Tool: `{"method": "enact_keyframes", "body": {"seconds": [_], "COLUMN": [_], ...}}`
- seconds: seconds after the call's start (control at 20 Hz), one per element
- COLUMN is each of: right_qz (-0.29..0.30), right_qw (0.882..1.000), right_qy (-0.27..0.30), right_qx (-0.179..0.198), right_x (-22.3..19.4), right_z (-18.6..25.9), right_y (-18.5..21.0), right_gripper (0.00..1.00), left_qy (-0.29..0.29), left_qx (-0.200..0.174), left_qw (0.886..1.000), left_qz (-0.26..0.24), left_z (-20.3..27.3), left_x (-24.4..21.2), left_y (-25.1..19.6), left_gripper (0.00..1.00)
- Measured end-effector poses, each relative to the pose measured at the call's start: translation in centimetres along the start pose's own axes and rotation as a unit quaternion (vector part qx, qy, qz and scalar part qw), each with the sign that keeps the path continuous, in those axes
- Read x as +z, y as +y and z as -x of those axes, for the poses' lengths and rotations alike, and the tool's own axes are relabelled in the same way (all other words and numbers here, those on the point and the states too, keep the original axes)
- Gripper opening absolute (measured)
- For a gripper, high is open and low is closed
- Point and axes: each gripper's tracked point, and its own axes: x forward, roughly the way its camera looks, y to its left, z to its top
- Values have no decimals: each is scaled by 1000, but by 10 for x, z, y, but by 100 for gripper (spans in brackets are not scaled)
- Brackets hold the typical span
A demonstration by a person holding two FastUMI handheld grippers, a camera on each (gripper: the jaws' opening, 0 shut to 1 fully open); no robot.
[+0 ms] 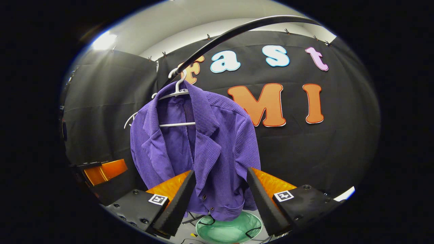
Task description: Grasp the clothes on the hanger with both hands and then place them into the laundry hamper below.
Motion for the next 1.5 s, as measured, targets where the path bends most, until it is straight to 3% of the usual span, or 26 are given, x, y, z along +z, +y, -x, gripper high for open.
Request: {"method": "enact_keyframes", "body": {"seconds": [0.2, 0.25, 0.3, 0.35, 0.55, 0.6, 0.95, 1.0, 1.05, 1.15, 1.2, 1.3, 1.4, 1.45, 1.5], "right_qz": [1, 3, 7, 10, 21, 22, 19, 19, 19, 18, 19, 19, 19, 18, 14], "right_qw": [1000, 1000, 1000, 1000, 1000, 1000, 1000, 1000, 1000, 1000, 1000, 1000, 999, 999, 999], "right_qy": [-9, -10, -10, -9, -9, -7, -1, 0, 3, 6, 8, 15, 27, 32, 38], "right_qx": [-5, -3, 0, 2, 14, 15, 17, 17, 15, 11, 7, 6, 6, 5, 6], "right_x": [3, 4, 3, 4, 4, 4, -3, -5, -7, -11, -13, -18, -25, -28, -31], "right_z": [-12, -15, -18, -21, -43, -48, -88, -93, -99, -109, -114, -124, -134, -138, -141], "right_y": [5, 8, 11, 14, 27, 29, 36, 38, 38, 39, 39, 40, 40, 40, 40], "right_gripper": [100, 98, 90, 90, 90, 90, 90, 98, 90, 90, 98, 96, 90, 95, 91], "left_qy": [9, 7, 2, 1, 12, 15, 38, 38, 37, 35, 35, 40, 41, 40, 40], "left_qx": [-23, -26, -25, -25, -25, -25, -17, -16, -13, -8, -6, -3, 0, 3, 6], "left_qw": [1000, 1000, 1000, 999, 999, 999, 999, 999, 999, 999, 999, 999, 999, 999, 999], "left_qz": [-6, -12, -19, -25, -22, -19, -13, -12, -12, -14, -14, -11, -8, -11, -15], "left_z": [-14, -16, -16, -17, -21, -20, -13, -13, -12, -11, -10, -8, -7, -6, -4], "left_x": [-2, -1, 0, 0, -5, -7, -21, -20, -19, -18, -18, -20, -20, -20, -20], "left_y": [-11, -12, -11, -10, -7, -7, 1, 3, 5, 9, 11, 14, 16, 19, 20], "left_gripper": [95, 95, 95, 92, 99, 92, 96, 96, 96, 96, 96, 92, 95, 96, 96]}}
